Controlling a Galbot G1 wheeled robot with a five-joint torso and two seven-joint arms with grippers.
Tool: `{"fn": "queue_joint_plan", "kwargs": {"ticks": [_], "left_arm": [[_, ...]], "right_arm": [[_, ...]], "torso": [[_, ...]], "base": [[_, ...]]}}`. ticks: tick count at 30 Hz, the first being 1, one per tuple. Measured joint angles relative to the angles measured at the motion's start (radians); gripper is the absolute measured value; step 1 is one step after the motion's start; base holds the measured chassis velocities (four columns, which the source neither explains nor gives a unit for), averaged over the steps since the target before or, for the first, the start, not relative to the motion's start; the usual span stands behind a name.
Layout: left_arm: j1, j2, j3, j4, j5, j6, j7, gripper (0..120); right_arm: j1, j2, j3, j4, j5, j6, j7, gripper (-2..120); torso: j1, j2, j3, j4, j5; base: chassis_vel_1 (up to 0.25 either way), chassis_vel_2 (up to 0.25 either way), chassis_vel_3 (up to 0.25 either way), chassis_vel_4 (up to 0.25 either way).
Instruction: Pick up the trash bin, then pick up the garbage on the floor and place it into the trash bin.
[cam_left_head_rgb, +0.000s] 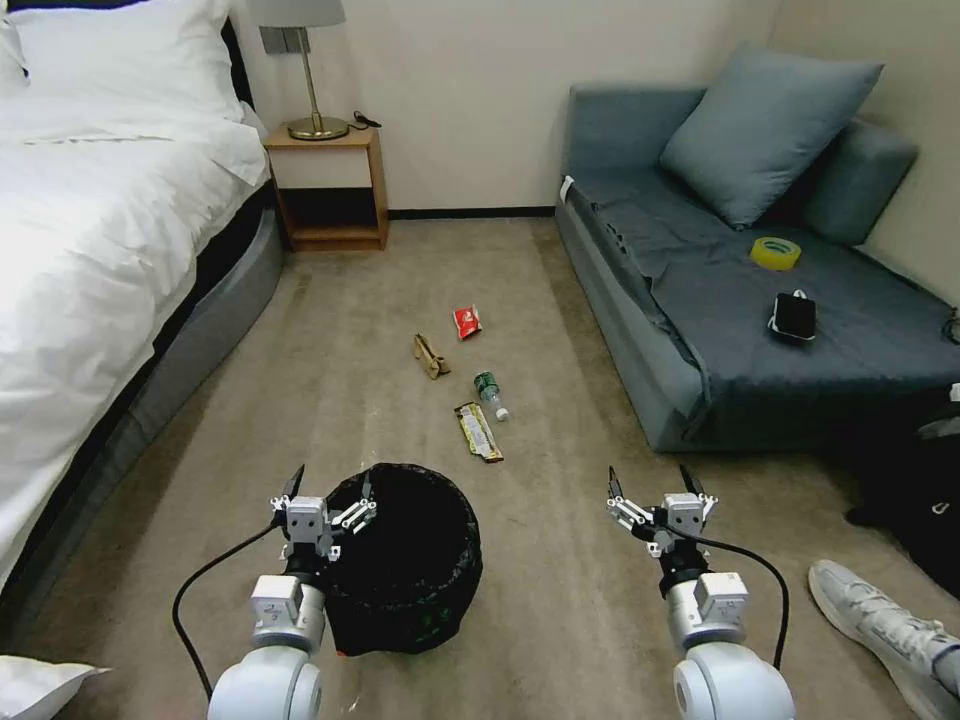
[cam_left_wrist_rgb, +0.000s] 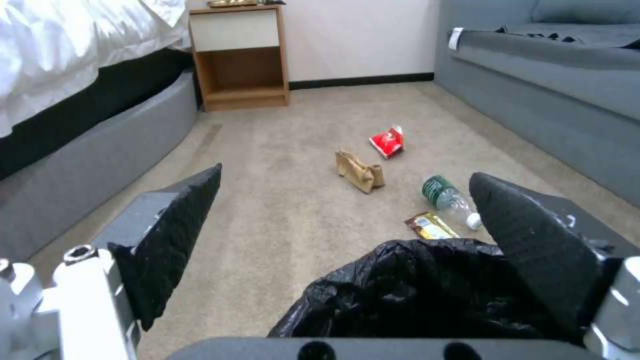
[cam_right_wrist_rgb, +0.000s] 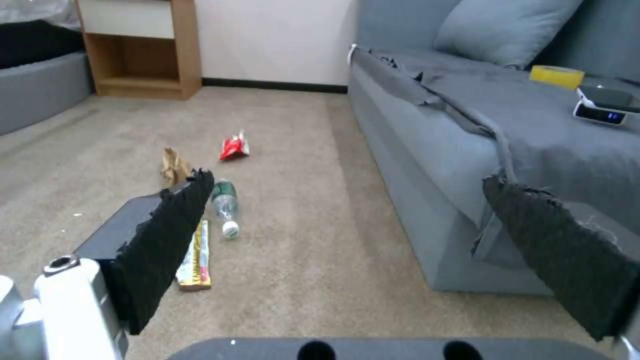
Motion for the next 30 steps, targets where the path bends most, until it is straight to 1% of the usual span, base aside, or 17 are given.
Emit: {"fn": "queue_joint_plan", "kwargs": {"ticks": [30], "left_arm": [[0.0, 0.0, 0.0, 0.0, 0.0, 0.0, 0.0, 100]], "right_arm": [[0.0, 0.0, 0.0, 0.0, 0.0, 0.0, 0.0, 100]], "torso": [[0.0, 0.0, 0.0, 0.0, 0.0]], "base": [[0.0, 0.0, 0.0, 0.0]]}}
